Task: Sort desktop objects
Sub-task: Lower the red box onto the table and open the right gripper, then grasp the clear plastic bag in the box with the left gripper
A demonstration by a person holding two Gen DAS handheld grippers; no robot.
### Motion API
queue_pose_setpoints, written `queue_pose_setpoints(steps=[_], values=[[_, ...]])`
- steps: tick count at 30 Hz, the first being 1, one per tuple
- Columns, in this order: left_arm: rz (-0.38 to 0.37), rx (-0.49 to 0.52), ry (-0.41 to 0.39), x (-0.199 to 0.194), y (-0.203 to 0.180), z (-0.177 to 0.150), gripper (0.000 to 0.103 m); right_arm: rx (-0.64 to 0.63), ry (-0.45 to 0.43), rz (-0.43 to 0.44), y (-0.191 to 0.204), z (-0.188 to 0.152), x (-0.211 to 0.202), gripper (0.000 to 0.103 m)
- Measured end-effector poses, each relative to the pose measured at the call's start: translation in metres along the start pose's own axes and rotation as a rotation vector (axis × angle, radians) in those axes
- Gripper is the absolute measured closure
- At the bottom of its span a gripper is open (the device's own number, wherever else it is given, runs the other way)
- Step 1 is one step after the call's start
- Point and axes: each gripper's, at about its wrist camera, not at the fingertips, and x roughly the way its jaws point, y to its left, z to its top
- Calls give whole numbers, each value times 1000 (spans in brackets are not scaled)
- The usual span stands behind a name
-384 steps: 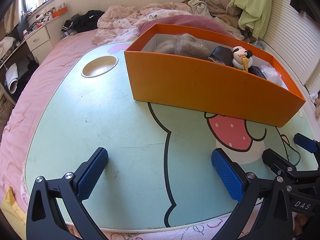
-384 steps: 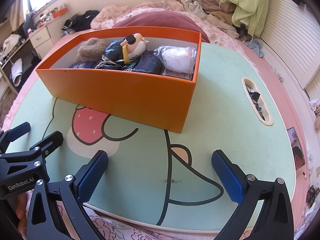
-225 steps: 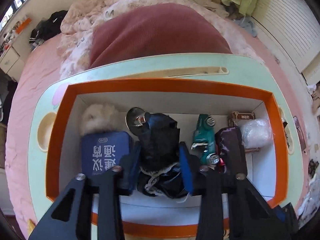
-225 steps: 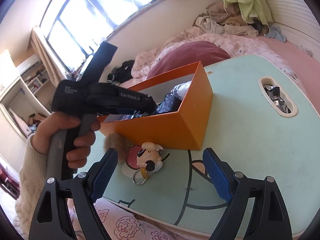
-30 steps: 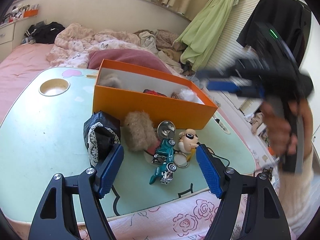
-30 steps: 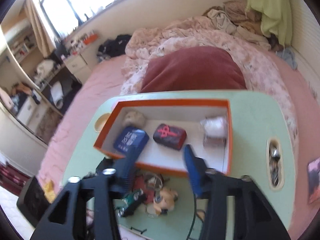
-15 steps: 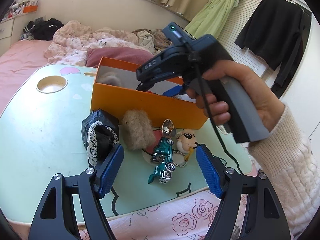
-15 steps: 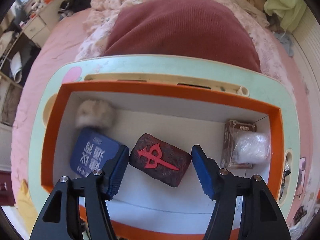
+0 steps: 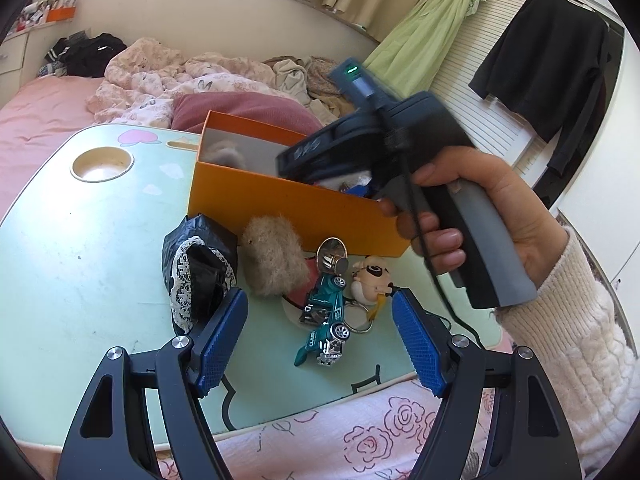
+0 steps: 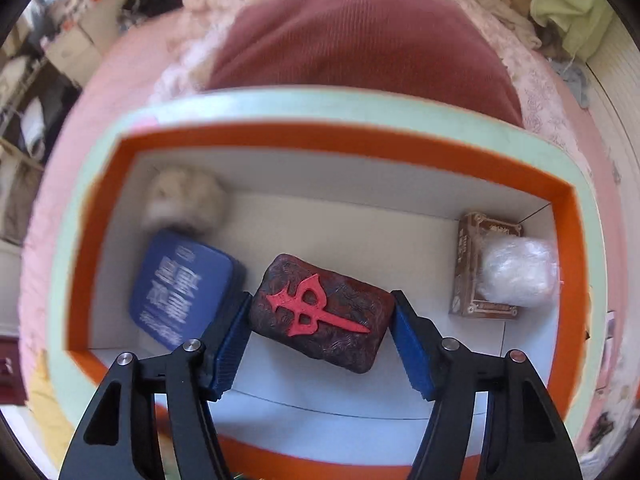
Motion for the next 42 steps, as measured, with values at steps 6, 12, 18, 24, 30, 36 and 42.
queue_pose_setpoints(steps=[6, 12, 18, 24, 30, 36, 42], values=[[7, -3, -5, -1, 1, 0, 28, -25, -375, 124, -16, -38, -104, 36], [20, -35, 8, 2, 6, 2, 28, -53, -364, 106, -71, -130, -105, 36], [20, -38, -31, 0, -16, 25, 28, -75, -307, 78, -83, -155, -55, 36], [51, -34, 63, 37, -48, 86, 34, -95, -425, 133, -70, -171, -52, 28], [134, -63, 249, 119, -68, 132, 50, 65, -521, 271, -108, -194, -60, 19], [59, -256, 416, 195, -62, 143, 59, 87, -501, 325, -112, -191, -57, 19], [119, -222, 389, 209, -70, 140, 91, 92, -503, 337, -113, -191, -57, 18]])
